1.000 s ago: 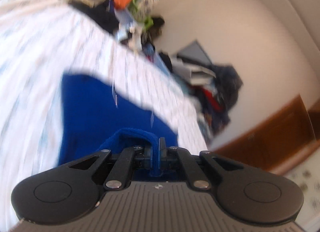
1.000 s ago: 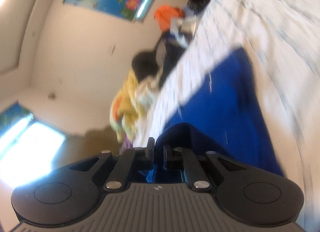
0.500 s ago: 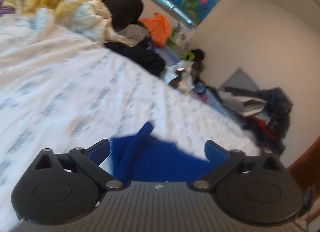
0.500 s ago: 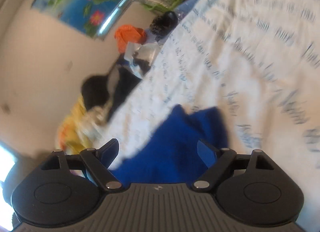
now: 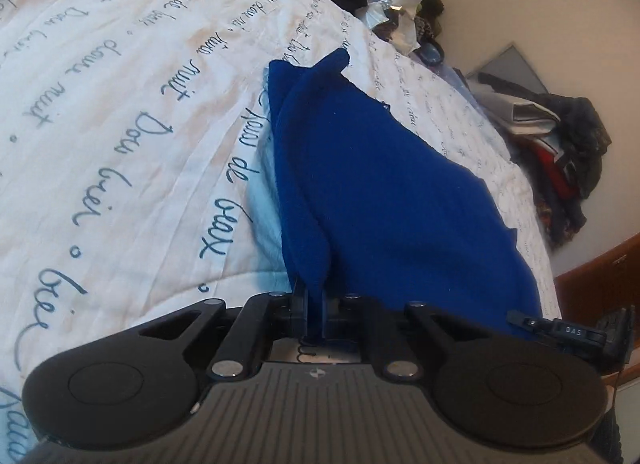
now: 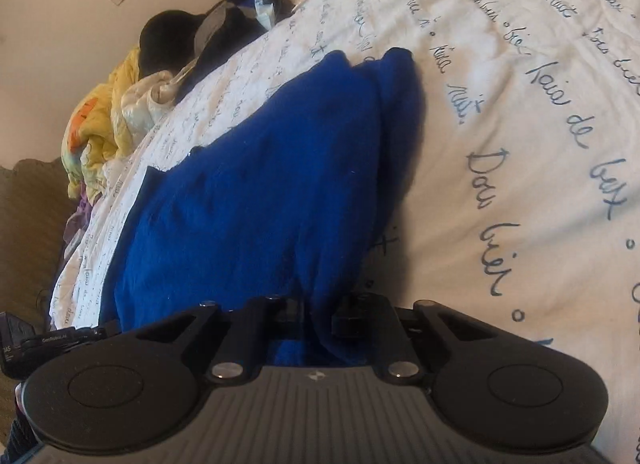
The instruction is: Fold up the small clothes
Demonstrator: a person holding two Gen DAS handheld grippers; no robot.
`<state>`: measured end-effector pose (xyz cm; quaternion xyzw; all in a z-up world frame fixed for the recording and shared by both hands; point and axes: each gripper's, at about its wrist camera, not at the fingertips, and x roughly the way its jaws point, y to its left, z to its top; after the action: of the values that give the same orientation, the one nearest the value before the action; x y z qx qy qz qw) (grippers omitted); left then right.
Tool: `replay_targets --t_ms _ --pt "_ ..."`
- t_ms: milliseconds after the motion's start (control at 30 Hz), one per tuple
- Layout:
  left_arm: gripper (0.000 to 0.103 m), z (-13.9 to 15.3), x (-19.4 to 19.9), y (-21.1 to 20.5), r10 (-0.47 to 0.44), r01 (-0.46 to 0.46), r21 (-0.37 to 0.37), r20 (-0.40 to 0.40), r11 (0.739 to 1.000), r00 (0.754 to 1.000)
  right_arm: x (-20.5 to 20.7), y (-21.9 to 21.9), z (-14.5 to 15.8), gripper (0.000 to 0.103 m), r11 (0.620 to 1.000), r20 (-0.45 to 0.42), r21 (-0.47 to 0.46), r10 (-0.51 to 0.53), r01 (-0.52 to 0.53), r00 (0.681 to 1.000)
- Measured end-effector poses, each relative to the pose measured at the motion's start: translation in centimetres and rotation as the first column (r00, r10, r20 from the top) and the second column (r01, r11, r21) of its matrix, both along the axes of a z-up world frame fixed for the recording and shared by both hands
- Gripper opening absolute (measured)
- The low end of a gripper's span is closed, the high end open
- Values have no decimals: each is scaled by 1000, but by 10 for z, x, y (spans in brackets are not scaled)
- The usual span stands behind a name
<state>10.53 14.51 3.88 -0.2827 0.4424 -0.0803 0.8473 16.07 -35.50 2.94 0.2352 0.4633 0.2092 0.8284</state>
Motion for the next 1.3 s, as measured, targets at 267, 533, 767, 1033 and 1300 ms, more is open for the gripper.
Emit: replay_targets --t_ms 267,533,767,1033,1300 --pt "8 47 -68 20 -109 106 36 101 994 989 -74 -32 26 9 997 23 41 72 -73 997" --pt "64 40 -50 37 58 -88 177 164 980 985 -50 -45 44 69 996 132 31 -83 80 988" --pt "54 45 64 -36 -79 -34 450 230 892 970 71 -3 41 71 997 143 -46 -60 67 988" --pt "6 23 111 -65 -136 -7 513 240 858 961 96 30 32 8 981 230 -193 26 19 973" --pt "18 7 100 -68 -99 -52 547 244 835 965 83 -3 9 17 978 158 -110 -159 178 974"
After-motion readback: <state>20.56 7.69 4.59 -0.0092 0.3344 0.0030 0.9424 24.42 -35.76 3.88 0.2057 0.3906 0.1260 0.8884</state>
